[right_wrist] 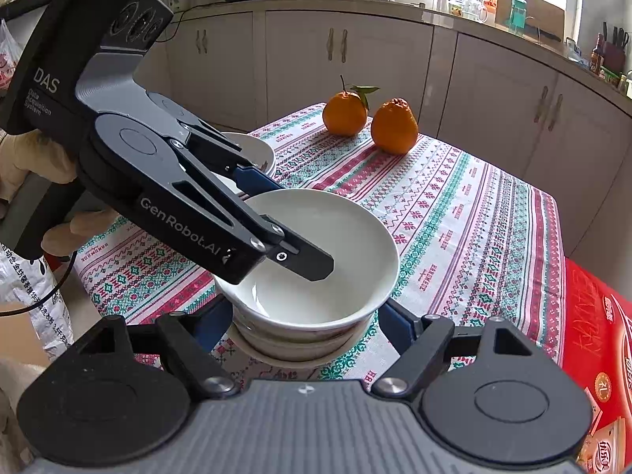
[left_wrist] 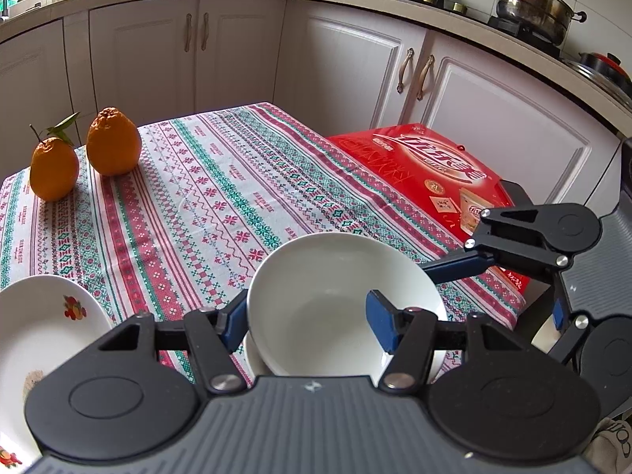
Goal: Organize plates and bowls
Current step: 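Lower the white bowl with the left tool into the nested bowls, then open the left tool and withdraw it from the three-bowl stack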
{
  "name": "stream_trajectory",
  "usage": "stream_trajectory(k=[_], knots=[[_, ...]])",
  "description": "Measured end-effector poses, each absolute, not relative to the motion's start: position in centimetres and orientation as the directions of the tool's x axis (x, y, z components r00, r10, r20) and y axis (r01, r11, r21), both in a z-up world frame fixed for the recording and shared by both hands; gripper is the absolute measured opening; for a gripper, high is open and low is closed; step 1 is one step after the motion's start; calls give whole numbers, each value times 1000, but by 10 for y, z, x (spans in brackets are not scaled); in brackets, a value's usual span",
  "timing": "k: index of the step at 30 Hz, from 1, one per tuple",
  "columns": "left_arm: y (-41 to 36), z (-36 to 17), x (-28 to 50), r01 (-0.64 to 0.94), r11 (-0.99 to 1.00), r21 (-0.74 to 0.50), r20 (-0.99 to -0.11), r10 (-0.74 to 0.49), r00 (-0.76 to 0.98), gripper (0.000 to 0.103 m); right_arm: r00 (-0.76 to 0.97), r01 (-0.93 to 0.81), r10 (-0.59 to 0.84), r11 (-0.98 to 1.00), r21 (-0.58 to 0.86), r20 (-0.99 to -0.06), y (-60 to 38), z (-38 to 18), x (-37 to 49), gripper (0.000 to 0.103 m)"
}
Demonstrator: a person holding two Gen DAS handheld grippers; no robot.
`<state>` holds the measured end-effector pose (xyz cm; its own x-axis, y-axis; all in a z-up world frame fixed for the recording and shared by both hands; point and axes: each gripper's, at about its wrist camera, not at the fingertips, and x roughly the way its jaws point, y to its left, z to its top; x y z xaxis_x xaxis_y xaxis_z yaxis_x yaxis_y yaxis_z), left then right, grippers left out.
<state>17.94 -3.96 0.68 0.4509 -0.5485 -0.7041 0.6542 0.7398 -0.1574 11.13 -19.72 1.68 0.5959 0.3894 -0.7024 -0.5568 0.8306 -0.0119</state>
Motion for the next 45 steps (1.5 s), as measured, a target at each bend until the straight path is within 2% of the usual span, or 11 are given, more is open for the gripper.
stream_trajectory(k=[17, 22, 26, 30, 34, 36, 37, 45], knots=[[-38, 0, 180, 649, 743, -166, -710, -546, 444, 61, 593, -550, 391, 835, 1, -704, -200, 16, 113, 84], [-37, 1, 179, 659, 733, -165, -706, -555, 440, 68, 605, -558, 396, 830, -13, -690, -198, 18, 109, 86], [-35, 6, 175, 663, 733, -152, -696, -556, 455, 70, 613, -562, 406, 827, -13, -678, -199, 23, 106, 93], [-30, 17, 166, 668, 733, -127, -674, -558, 484, 83, 619, -563, 409, 826, -16, -671, -201, 24, 102, 103], [-22, 29, 148, 684, 726, -70, -657, -550, 516, 84, 616, -564, 408, 825, -16, -674, -204, 22, 98, 103], [-16, 31, 139, 685, 727, -53, -652, -545, 528, 92, 611, -561, 399, 828, -18, -683, -206, 20, 97, 103], [-12, 31, 134, 687, 725, -49, -650, -546, 529, 93, 608, -561, 396, 828, -20, -688, -207, 19, 97, 103], [6, 8, 110, 692, 721, -35, -707, -507, 493, 93, 577, -581, 372, 812, -46, -727, -207, 7, 95, 103]])
